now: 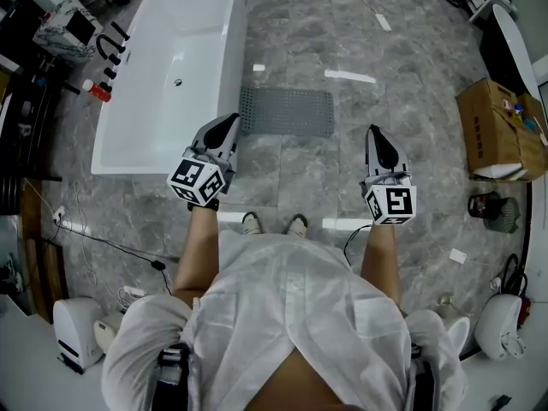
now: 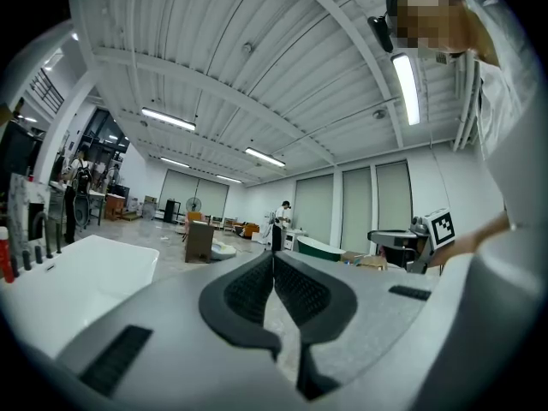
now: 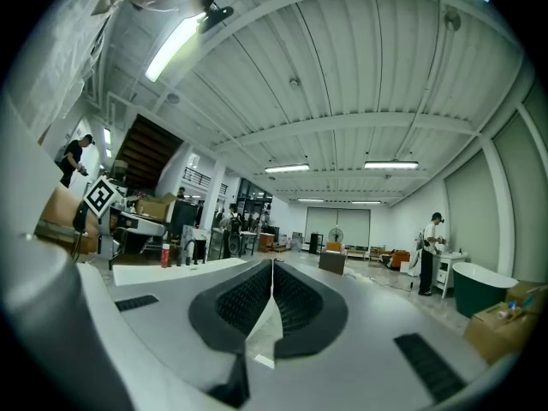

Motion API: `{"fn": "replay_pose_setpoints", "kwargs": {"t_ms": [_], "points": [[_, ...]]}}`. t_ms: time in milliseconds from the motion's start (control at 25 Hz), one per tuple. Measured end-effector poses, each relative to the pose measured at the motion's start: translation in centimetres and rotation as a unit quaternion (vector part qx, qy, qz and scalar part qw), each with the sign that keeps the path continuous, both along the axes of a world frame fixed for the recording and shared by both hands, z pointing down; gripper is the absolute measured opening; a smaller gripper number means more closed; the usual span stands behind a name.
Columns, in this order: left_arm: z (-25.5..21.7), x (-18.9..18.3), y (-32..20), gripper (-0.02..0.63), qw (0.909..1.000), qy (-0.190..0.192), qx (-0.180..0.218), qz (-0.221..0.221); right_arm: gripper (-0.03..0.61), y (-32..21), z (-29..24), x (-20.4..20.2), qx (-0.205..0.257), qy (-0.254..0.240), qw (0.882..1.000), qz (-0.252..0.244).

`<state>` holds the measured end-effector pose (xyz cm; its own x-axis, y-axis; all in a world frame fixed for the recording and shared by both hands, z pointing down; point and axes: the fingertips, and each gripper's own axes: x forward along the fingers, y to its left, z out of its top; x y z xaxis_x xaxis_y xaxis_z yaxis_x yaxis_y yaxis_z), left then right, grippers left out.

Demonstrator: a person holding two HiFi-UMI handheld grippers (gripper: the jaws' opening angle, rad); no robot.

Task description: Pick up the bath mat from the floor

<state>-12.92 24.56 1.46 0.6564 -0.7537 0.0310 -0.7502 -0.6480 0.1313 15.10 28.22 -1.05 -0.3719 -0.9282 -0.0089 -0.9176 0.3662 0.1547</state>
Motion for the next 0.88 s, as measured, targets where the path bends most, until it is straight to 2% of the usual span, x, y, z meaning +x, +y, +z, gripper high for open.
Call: {"fn": "replay_pose_setpoints", "kwargs": {"t_ms": [560, 880], "points": [[1.7, 1.9, 0.0, 0.012, 0.9997, -0.018, -0.013, -0.010, 0.029, -0.4, 1.3, 2.5, -0.010, -0.004, 1.000, -0.003], [2.0, 1.5, 0.0, 0.012, 0.9992, -0.025, -0.015, -0.029, 0.029, -0.8, 2.2, 2.7, -0.017, -0.008, 1.000, -0.017]]}}
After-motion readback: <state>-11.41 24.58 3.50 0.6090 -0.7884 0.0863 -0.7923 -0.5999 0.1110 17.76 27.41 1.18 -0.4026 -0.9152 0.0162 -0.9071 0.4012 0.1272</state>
